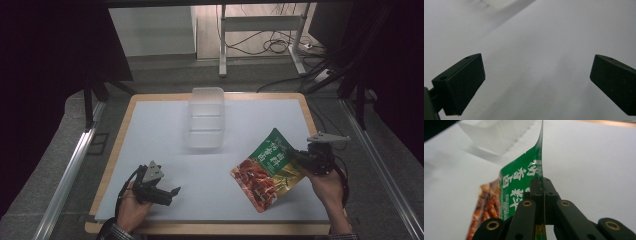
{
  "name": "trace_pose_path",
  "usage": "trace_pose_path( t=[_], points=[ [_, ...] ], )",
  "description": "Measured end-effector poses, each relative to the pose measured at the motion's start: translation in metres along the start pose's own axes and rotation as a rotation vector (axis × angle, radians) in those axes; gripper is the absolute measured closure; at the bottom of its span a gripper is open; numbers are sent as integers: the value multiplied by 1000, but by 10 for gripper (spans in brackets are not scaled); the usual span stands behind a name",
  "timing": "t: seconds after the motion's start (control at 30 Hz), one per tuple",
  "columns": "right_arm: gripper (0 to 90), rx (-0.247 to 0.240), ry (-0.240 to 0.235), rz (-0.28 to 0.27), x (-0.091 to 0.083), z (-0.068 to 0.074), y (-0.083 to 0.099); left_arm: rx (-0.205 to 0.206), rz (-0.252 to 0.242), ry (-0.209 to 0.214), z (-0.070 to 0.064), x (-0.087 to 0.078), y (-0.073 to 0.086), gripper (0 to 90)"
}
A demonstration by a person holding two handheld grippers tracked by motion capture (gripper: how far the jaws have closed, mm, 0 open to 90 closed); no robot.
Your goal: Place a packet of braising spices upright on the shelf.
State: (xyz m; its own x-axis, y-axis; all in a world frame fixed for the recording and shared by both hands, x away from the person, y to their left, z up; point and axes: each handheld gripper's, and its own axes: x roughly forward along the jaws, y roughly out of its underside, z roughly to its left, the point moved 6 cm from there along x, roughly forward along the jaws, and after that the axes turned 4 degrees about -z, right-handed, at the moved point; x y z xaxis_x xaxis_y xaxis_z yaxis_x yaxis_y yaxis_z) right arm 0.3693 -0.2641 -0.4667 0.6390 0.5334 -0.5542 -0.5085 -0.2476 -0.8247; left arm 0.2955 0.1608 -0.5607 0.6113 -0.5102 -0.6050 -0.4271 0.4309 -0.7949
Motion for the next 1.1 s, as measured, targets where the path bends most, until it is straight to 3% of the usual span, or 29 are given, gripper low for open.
trace_pose_path(
  t=[0.17, 0.2, 0.3, 0.5, 0.7, 0.8, 1.03, 1.1],
  points=[
    [886, -25, -60, -29, -8, 21, -24, 2, 10, 2, 0, 1, 0, 0],
    [886, -25, -60, -29, -8, 21, -24, 2, 10, 2, 0, 1, 0, 0],
    [887, -16, -131, -41, -10, 32, -37, 2, 9, 4, -1, 1, 0, 0],
    [887, -28, -190, -56, -9, 47, -55, -6, 12, 9, 0, 0, 0, 0],
    [889, -66, -229, -67, -10, 66, -76, -16, 11, 21, -1, 0, -1, 0],
    [888, -90, -225, -69, -10, 73, -85, -14, 10, 20, -1, -1, -1, 0],
    [888, -118, -210, -87, -6, 75, -102, -10, 10, 16, -1, -1, -1, 0],
    [888, -110, -226, -89, -2, 74, -108, -5, 12, 15, -1, 0, -1, 0]
  ],
)
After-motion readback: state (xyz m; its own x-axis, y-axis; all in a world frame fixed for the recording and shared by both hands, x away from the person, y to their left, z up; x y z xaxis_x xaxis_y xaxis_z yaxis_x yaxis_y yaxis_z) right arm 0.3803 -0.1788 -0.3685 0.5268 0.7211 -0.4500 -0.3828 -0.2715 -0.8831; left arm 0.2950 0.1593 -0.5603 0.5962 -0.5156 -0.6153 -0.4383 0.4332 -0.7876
